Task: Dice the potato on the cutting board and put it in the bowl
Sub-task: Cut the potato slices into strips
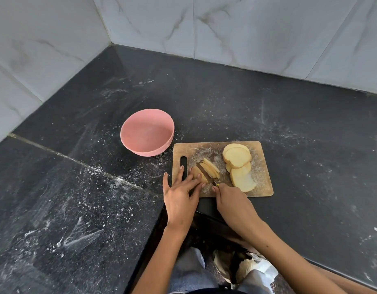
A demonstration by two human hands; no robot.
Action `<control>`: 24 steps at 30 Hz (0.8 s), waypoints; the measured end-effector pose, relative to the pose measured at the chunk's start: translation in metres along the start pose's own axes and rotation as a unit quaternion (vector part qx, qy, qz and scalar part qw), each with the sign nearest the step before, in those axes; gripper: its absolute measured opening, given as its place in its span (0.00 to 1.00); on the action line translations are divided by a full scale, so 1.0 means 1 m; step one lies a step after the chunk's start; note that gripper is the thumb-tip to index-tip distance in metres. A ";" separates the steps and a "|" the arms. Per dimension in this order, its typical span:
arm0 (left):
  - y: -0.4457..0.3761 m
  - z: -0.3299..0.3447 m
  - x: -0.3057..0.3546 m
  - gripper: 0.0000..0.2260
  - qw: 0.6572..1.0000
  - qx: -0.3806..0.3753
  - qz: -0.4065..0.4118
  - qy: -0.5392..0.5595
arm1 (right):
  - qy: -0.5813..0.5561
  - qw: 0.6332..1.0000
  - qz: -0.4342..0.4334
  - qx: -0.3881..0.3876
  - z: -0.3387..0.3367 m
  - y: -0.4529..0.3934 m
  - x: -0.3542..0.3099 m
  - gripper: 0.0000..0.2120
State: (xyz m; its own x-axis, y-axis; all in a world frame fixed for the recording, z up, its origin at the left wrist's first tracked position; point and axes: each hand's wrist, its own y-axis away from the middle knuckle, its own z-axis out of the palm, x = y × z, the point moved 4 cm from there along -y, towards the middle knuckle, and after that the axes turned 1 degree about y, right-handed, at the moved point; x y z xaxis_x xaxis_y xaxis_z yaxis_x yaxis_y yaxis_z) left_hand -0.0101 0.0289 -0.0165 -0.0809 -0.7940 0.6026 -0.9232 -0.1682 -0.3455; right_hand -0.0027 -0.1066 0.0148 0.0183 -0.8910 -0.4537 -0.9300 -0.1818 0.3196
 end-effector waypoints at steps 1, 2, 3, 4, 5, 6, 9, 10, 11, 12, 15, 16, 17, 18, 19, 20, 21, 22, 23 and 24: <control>-0.001 -0.001 0.001 0.08 1.000 0.002 0.003 -0.001 | 0.002 1.000 -0.004 0.002 0.001 -0.003 -0.002 0.14; -0.001 -0.002 0.002 0.08 1.000 0.005 0.005 -0.002 | 0.006 1.000 -0.006 0.003 0.001 -0.004 -0.004 0.15; -0.002 -0.003 0.002 0.08 1.000 0.008 0.005 -0.001 | 0.012 1.000 -0.005 0.004 0.002 -0.006 -0.006 0.16; -0.002 -0.004 0.002 0.08 1.000 0.010 0.006 0.000 | 0.016 1.000 -0.003 0.004 0.002 -0.007 -0.007 0.17; -0.002 -0.004 0.003 0.07 1.000 0.012 0.007 0.001 | 0.021 1.000 -0.002 0.005 0.003 -0.008 -0.007 0.17; -0.002 -0.003 0.002 0.08 1.000 0.014 0.008 0.002 | 0.026 1.000 -0.002 0.006 0.003 -0.008 -0.008 0.17; -0.002 -0.003 -0.002 0.09 1.000 0.014 -0.005 0.021 | 0.043 0.999 -0.008 0.001 0.004 -0.009 -0.011 0.17; -0.002 -0.003 -0.004 0.10 1.000 0.012 -0.009 0.026 | 0.046 0.999 -0.007 -0.003 0.003 -0.009 -0.013 0.17; -0.003 -0.002 -0.005 0.10 0.999 0.008 -0.011 0.029 | 0.049 0.999 -0.004 -0.008 0.003 -0.010 -0.013 0.17; -0.003 -0.002 -0.006 0.10 0.999 0.004 -0.012 0.032 | 0.053 0.999 -0.001 -0.012 0.002 -0.010 -0.014 0.17; -0.002 -0.002 -0.005 0.10 0.999 0.000 -0.007 0.035 | 0.076 0.997 0.011 -0.023 0.002 -0.015 -0.020 0.15; -0.002 -0.002 -0.004 0.10 0.999 0.000 -0.005 0.034 | 0.085 0.996 0.015 -0.028 0.002 -0.017 -0.022 0.13; -0.003 -0.002 -0.003 0.09 0.999 -0.001 -0.002 0.032 | 0.093 0.995 0.016 -0.034 0.004 -0.020 -0.023 0.12; -0.003 -0.002 -0.002 0.09 1.000 -0.001 0.000 0.031 | 0.098 0.994 0.016 -0.042 0.004 -0.023 -0.025 0.11; -0.003 -0.002 -0.002 0.09 1.000 -0.001 0.000 0.029 | 0.101 0.994 0.015 -0.049 0.005 -0.025 -0.025 0.11; -0.003 -0.003 -0.003 0.09 1.000 -0.002 -0.002 0.028 | 0.102 0.993 0.012 -0.055 0.005 -0.027 -0.025 0.11; -0.002 -0.003 -0.004 0.08 1.000 -0.004 -0.005 0.028 | 0.103 0.993 0.009 -0.059 0.005 -0.028 -0.024 0.11; -0.002 -0.003 -0.005 0.08 1.000 -0.005 -0.005 0.029 | 0.103 0.993 0.007 -0.062 0.005 -0.027 -0.024 0.11; -0.001 -0.003 -0.006 0.08 1.000 -0.005 -0.005 0.030 | 0.105 0.992 0.006 -0.064 0.005 -0.026 -0.023 0.11; -0.001 -0.003 -0.006 0.08 1.000 -0.005 -0.004 0.030 | 0.111 0.992 0.008 -0.067 0.005 -0.023 -0.021 0.11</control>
State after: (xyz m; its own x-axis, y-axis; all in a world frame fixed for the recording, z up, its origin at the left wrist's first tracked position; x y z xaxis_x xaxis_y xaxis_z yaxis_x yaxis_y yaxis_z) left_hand -0.0097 0.0359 -0.0177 -0.0960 -0.7566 0.6468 -0.9274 -0.1681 -0.3342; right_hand 0.0168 -0.0811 0.0127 0.0976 -0.9611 -0.2582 -0.8739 -0.2069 0.4399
